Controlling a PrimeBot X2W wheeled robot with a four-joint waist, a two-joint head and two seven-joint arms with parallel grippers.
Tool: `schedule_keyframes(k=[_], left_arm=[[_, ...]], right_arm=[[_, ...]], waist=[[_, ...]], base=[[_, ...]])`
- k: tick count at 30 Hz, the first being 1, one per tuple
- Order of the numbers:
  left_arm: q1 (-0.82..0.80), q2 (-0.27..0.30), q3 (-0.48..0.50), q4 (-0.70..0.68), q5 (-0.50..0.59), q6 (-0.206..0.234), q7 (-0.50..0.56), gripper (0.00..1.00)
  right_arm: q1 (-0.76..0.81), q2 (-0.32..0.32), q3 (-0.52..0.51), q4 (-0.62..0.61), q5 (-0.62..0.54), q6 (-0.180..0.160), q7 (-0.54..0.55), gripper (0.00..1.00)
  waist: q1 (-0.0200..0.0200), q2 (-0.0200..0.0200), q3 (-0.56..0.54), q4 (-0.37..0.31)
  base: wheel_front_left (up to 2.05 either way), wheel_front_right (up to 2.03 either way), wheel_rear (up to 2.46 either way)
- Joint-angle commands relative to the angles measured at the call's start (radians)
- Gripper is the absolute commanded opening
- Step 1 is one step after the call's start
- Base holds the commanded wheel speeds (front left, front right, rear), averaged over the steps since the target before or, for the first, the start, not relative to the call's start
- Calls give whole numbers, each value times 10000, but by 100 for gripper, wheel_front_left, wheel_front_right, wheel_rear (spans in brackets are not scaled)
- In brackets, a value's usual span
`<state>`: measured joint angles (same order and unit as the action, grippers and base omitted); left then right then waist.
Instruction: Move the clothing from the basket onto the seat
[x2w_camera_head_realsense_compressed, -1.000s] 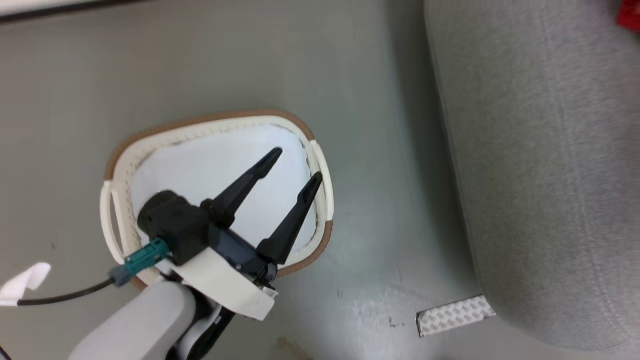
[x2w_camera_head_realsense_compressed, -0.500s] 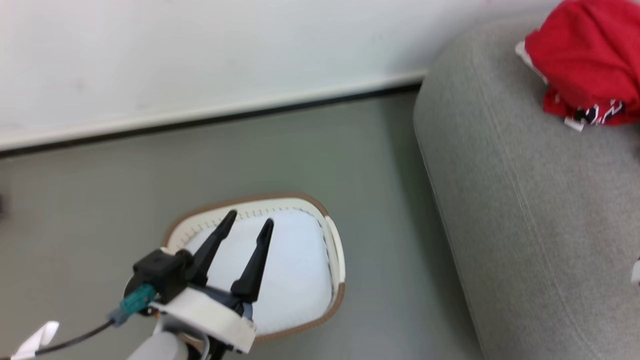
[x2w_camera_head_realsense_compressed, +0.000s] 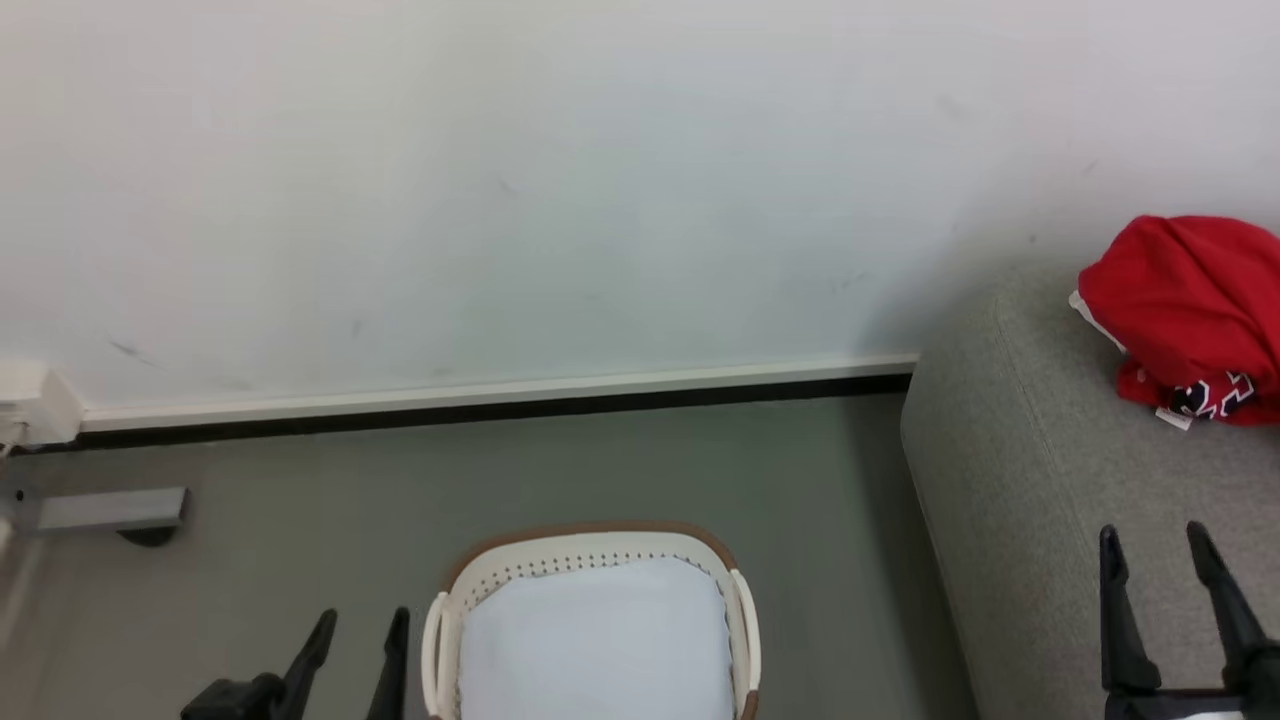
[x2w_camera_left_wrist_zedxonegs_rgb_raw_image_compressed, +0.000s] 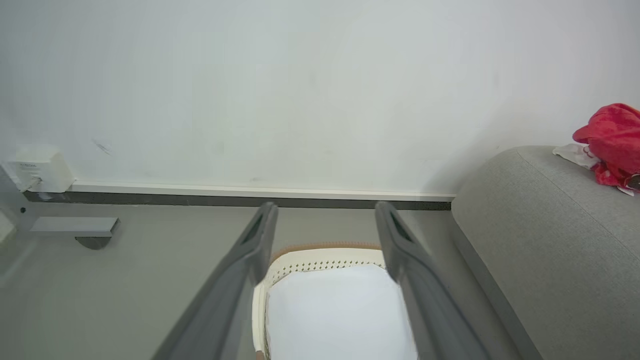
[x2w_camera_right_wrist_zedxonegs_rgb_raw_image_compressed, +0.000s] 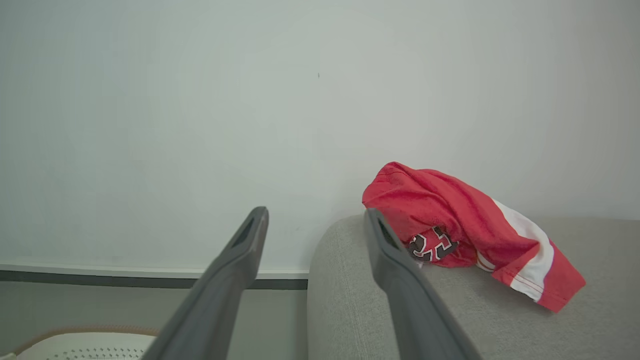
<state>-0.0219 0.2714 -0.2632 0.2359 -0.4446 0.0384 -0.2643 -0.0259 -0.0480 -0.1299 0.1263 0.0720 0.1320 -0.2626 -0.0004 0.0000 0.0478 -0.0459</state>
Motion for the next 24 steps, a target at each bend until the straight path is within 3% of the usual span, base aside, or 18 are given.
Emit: schedule_keyframes(k=[1, 8, 14, 24], left_arm=[[242, -127, 229, 78, 269, -133, 2, 100], [784, -798, 1370, 322, 1344, -796, 1, 100], [968, -1334, 2132, 292, 1998, -1109, 1, 100], [978, -1818, 2764, 215, 2548, -1519, 0, 100]], right_arm=[[274, -45, 150, -96, 198, -26, -29, 100], [998, -40, 766, 220, 714, -25, -28, 100], [1084, -48, 1264, 799, 755, -26, -16, 100], [921, -41, 1226, 1132, 881, -25, -17, 100]], waist=[[4, 0, -505, 330], [4, 0, -843, 341], [4, 0, -943, 338], [4, 0, -904, 506]], base=[[0, 0, 0], [0, 0, 0], [0, 0, 0], [0, 0, 0]])
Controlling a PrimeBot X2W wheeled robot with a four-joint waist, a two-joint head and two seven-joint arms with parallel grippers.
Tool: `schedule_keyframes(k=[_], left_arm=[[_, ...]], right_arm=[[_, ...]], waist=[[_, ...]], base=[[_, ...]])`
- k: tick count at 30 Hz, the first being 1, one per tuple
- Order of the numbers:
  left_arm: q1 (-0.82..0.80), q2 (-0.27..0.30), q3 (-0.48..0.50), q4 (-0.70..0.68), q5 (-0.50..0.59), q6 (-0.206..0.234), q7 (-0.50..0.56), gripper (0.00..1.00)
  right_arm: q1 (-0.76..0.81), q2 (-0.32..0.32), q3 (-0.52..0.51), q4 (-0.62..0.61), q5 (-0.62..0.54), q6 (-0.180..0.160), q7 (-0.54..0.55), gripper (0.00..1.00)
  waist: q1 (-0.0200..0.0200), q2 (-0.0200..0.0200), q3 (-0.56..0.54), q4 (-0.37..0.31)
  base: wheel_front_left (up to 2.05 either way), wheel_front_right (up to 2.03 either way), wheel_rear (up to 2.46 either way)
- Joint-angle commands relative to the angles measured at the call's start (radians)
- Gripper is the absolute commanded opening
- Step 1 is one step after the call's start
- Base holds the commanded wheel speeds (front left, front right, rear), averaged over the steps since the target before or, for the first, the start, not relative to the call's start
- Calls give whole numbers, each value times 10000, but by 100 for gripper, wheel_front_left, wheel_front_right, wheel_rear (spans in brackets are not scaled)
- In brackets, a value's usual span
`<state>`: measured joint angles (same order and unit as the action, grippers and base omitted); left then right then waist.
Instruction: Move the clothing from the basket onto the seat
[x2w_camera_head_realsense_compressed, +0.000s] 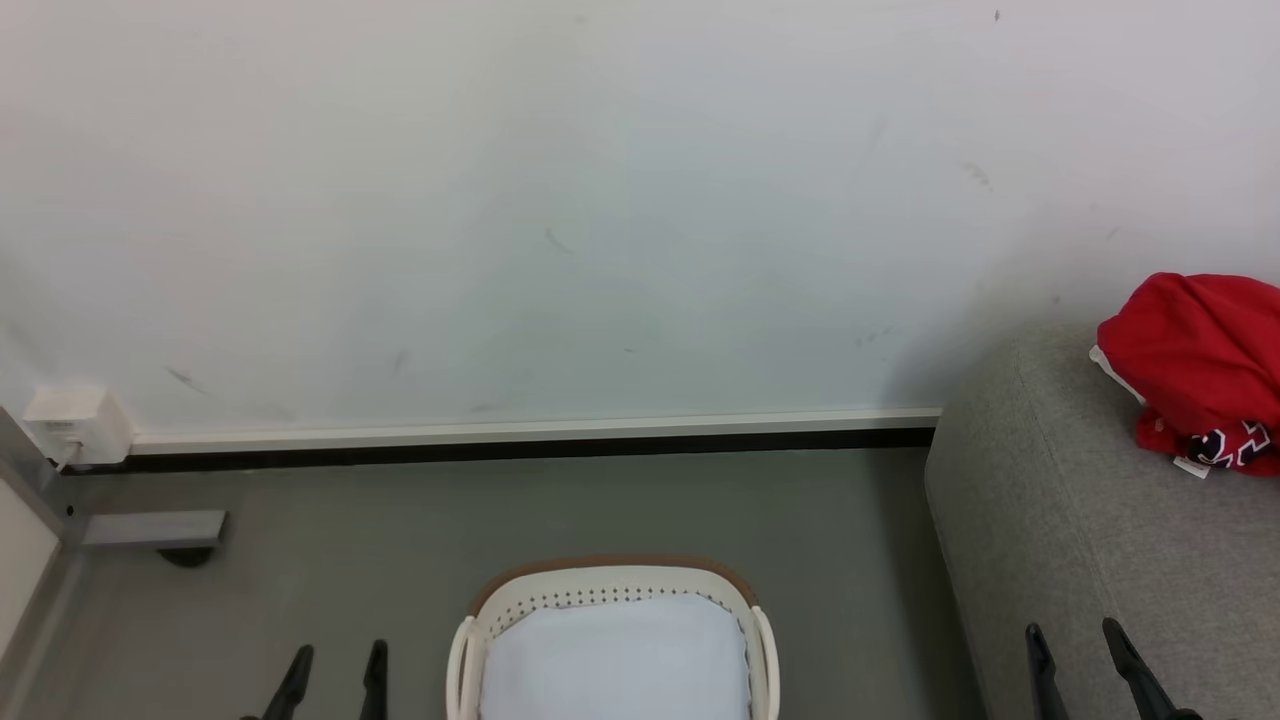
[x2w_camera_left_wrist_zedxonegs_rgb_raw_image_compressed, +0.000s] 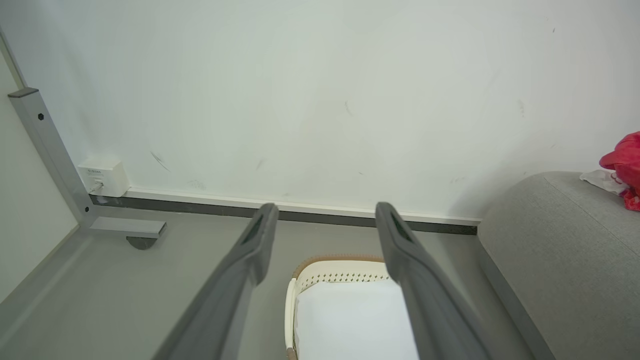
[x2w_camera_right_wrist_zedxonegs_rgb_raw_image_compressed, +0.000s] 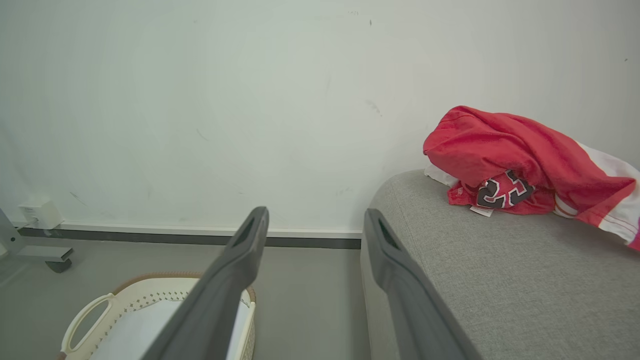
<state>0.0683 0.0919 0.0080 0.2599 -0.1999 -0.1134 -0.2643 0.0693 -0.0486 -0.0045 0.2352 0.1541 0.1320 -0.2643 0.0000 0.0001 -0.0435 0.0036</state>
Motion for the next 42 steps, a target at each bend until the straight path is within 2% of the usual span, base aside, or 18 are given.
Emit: schedule_keyframes(k=[1, 18, 19, 22, 42], left_arm=[[90, -45, 100, -23, 117, -39, 0, 100], [64, -270, 529, -6, 328, -165, 0, 100], [16, -269, 490, 17, 220, -182, 1, 0], [41, -336, 461, 295, 195, -182, 15, 0], [-437, -348, 630, 182, -3321, -179, 955, 0]], right_arm=[[-31, -37, -38, 56, 71, -25, 1, 100], [-106, -37, 38, 180, 145, -26, 0, 100], [-39, 6, 42, 194, 80, 0, -2, 0], [70, 69, 42, 438, 102, 0, 11, 0], [-417, 39, -244, 335, 3662, -4, 938, 0]], waist=[[0, -1, 15, 20], [0, -1, 50, 2], [0, -1, 51, 3], [0, -1, 53, 3], [0, -1, 116, -3]], base=[[0, 0, 0], [0, 0, 0], [0, 0, 0], [0, 0, 0], [0, 0, 0]])
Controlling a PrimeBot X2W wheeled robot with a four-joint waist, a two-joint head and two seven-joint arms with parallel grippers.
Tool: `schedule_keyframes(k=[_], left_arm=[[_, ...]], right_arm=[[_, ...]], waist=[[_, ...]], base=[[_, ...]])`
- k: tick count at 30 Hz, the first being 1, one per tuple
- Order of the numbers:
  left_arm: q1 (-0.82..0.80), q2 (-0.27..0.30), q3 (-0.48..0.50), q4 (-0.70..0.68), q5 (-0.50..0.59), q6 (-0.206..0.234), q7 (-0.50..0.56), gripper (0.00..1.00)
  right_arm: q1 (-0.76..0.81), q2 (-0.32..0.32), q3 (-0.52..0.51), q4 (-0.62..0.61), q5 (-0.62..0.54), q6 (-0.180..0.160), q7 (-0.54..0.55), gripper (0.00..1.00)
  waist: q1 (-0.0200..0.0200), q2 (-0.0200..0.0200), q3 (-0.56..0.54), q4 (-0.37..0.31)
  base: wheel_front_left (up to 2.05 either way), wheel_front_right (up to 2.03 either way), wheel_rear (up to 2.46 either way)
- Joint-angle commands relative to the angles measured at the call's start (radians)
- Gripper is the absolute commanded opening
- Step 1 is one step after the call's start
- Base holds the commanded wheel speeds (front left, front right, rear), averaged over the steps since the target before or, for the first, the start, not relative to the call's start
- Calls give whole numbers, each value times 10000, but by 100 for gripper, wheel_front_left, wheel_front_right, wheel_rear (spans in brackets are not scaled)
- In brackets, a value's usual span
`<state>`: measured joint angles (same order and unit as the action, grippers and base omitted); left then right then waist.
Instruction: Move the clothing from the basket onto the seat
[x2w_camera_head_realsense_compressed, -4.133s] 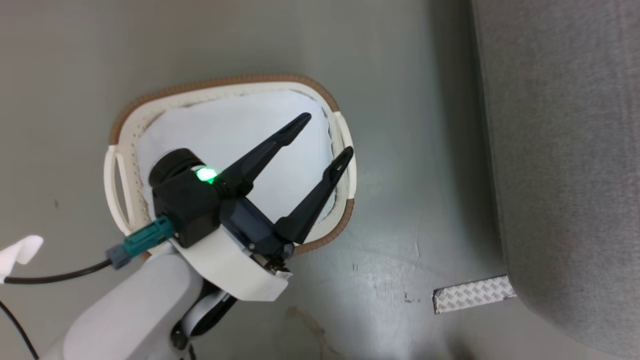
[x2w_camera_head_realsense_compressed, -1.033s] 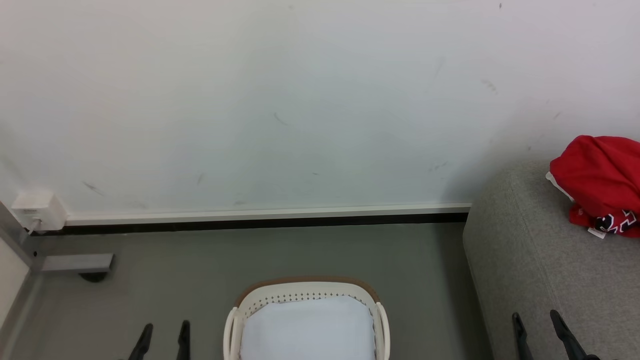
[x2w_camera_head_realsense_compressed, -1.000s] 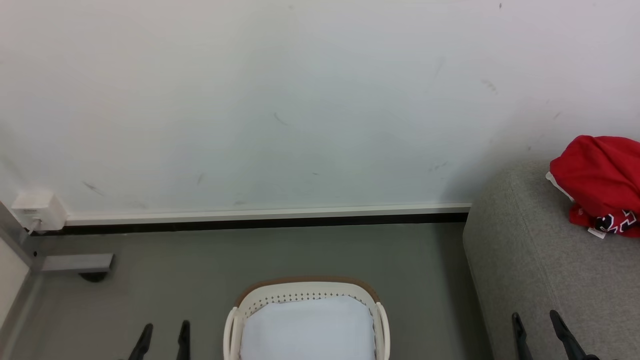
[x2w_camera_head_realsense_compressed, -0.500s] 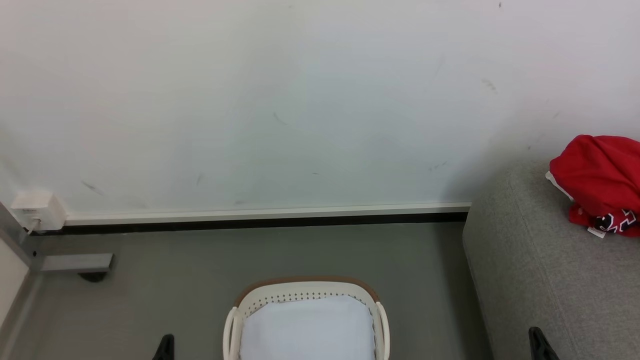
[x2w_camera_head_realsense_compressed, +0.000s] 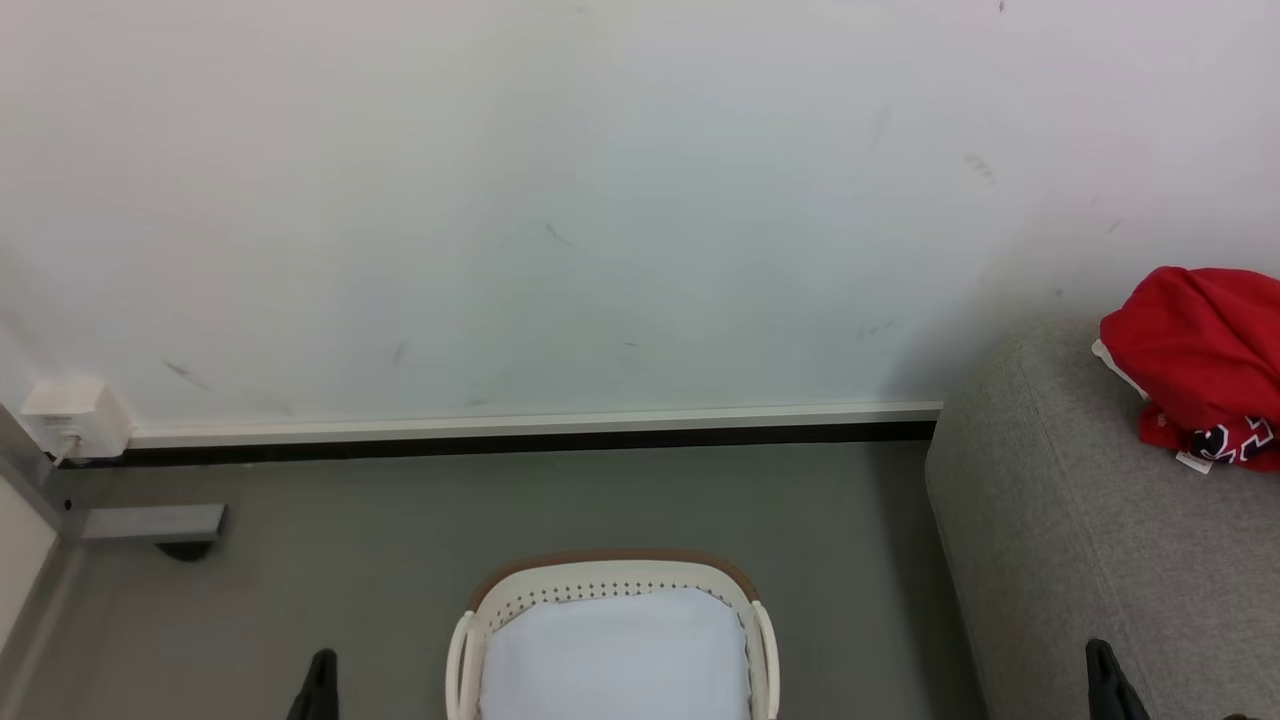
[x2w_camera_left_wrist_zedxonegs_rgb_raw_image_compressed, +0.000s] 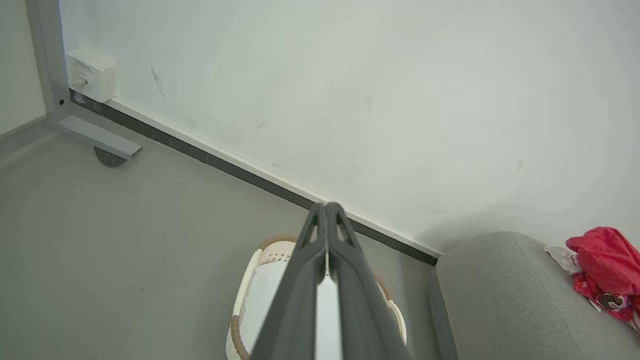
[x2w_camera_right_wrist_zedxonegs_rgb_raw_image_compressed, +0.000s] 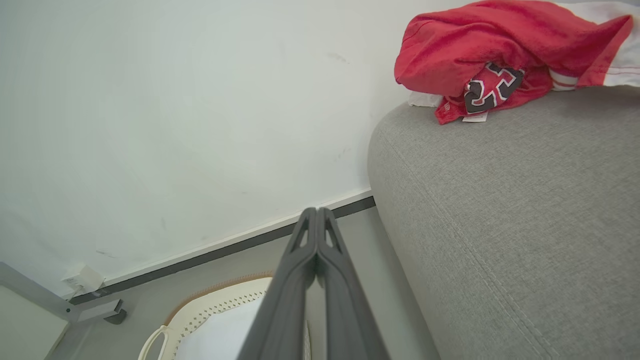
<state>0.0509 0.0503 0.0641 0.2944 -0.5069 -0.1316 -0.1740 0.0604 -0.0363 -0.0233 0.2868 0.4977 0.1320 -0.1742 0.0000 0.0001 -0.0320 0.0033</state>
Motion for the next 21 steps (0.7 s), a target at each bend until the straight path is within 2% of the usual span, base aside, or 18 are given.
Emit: schedule_keyframes(k=[1, 21], left_arm=[[-281, 68, 74, -170, -413, 3, 93, 0], [-658, 56, 186, -279, -3347, 6, 855, 0]], right_arm=[[-351, -85, -69, -186, 395, -4, 82, 0], [-749, -115, -308, -266, 3350, -8, 851, 0]], waist=[[0, -1, 4, 0], [0, -1, 70, -6]], base=[[0, 0, 0], [0, 0, 0]])
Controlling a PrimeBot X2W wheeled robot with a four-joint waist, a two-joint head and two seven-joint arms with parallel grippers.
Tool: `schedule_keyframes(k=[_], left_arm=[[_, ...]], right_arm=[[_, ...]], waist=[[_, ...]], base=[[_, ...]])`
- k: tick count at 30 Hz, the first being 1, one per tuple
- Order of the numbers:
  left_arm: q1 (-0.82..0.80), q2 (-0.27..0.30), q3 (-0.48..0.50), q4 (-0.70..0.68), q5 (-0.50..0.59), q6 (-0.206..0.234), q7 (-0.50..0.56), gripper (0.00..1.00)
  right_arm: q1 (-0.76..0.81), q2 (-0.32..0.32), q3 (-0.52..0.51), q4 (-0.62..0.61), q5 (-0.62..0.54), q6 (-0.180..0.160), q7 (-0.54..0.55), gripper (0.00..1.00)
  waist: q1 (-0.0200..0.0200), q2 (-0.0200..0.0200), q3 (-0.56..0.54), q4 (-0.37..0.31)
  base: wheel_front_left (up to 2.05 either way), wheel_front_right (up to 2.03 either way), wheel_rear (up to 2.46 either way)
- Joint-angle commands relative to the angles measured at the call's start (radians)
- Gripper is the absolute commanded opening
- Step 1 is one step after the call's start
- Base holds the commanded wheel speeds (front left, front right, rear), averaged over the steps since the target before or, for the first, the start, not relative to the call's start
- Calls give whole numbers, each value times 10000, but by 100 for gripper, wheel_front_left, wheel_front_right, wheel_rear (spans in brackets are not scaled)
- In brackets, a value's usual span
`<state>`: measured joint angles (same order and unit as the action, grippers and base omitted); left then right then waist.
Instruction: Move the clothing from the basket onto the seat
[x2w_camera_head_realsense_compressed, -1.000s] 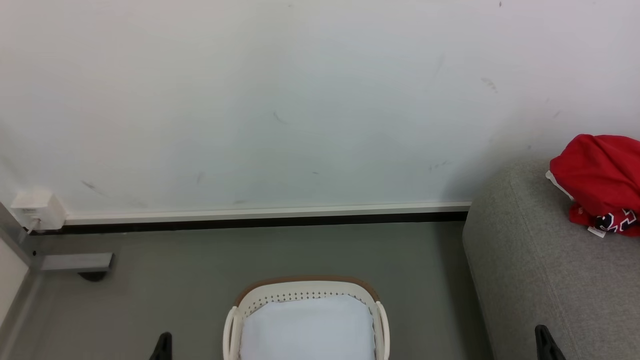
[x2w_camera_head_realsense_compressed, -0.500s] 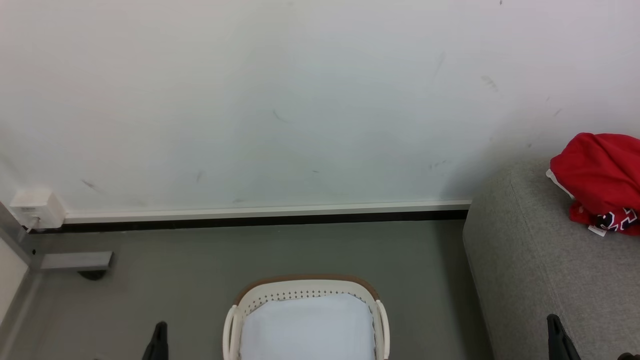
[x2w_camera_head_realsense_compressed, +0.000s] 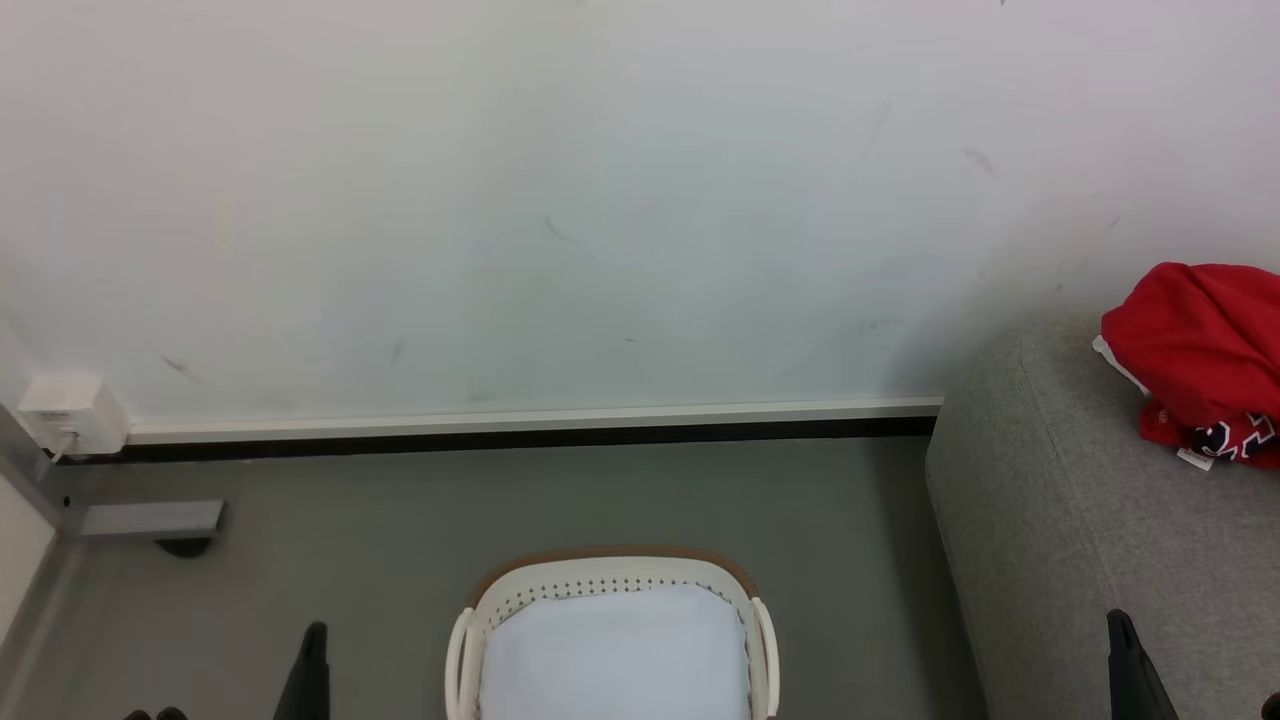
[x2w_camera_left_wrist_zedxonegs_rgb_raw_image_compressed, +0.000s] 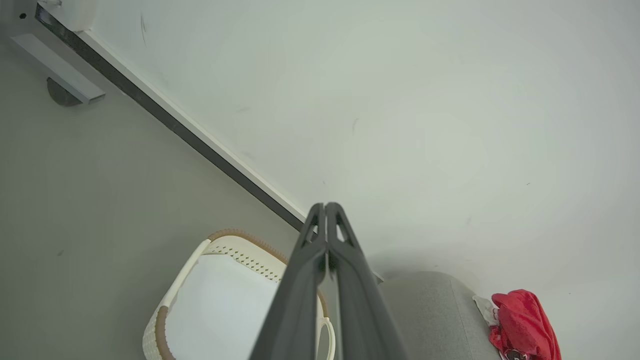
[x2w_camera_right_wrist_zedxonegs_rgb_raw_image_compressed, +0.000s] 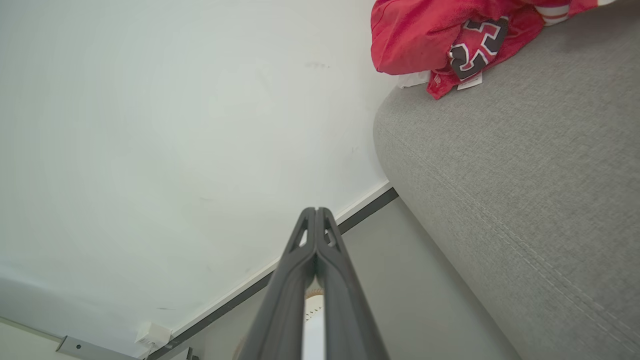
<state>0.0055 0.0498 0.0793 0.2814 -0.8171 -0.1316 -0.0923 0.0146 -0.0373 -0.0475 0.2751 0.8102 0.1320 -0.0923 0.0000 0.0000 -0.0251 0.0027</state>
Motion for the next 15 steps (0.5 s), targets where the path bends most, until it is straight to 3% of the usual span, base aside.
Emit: schedule_keyframes(k=[1, 15], left_arm=[[-223, 61, 40, -153, -367, 5, 70, 0], [-451, 53, 117, -210, -2076, 7, 524, 0]], right_arm=[[-305, -107, -77, -154, 359, -8, 66, 0], [-515, -123, -208, -192, 2071, -11, 514, 0]], waist=[[0, 0, 4, 0], [0, 0, 51, -4]], base=[[0, 0, 0], [0, 0, 0]])
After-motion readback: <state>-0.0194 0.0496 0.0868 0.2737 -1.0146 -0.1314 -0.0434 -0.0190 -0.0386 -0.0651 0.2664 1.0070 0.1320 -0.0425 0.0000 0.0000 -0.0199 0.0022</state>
